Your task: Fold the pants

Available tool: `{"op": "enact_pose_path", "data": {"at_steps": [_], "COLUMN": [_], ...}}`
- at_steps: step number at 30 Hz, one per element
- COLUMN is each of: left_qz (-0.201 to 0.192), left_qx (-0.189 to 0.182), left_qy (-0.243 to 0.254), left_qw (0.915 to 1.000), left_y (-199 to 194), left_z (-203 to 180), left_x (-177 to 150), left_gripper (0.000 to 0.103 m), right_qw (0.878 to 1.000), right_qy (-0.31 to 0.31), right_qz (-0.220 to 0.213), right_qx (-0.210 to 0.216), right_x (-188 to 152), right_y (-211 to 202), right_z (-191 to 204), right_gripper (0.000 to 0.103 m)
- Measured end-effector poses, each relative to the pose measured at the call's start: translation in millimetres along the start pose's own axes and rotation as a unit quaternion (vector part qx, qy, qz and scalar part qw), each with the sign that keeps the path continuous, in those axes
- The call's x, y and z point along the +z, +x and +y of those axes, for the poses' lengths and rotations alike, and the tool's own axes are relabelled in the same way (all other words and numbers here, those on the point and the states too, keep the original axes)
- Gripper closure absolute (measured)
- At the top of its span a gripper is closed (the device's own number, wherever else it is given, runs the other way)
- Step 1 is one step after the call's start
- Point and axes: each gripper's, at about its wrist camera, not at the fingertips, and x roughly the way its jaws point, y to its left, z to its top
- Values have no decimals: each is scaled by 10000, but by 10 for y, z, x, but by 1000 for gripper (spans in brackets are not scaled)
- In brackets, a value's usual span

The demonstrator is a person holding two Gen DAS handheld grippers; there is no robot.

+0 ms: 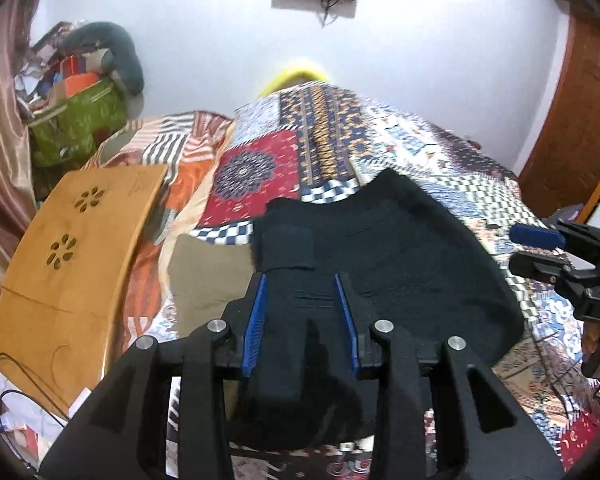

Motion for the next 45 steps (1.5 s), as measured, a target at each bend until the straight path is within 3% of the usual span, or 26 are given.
{"op": "enact_pose_path", "data": {"at_steps": [6, 11, 17, 25, 31, 37, 45], "left_qz": [77, 646, 682, 19, -666, -1501, -2296], "left_qx": [-112, 10, 7, -20, -28, 143, 235], "left_qy": [87, -110, -271, -149, -166, 113, 255], "left_qw": [9999, 9978, 9973, 9999, 9976, 9885, 9727], "left_y": [72, 466, 473, -192, -882, -1715, -2694], "left_z": [-208, -120, -82, -284, -435, -700, -977], "left_x": [-89, -311, -335, -97, 105, 176, -23], "left_gripper": [69, 69, 69, 69, 69, 68, 64], "right_qw": [9998, 9967, 9958, 9963, 9976, 9935, 9827], "right_qy": [12, 341, 591, 803, 529, 249, -57], "right_qz": [162, 739, 671, 161, -443, -1110, -1831], "right_qx": [151, 74, 174, 269, 61, -98, -254], "right_x": [-7, -238, -248, -80, 102, 247, 180], "right_y": [214, 539, 424, -90, -655, -1344, -2131], "right_z": [94, -37, -85, 11, 229, 558, 1057], "right_gripper": [61, 61, 61, 61, 61, 61, 61]}}
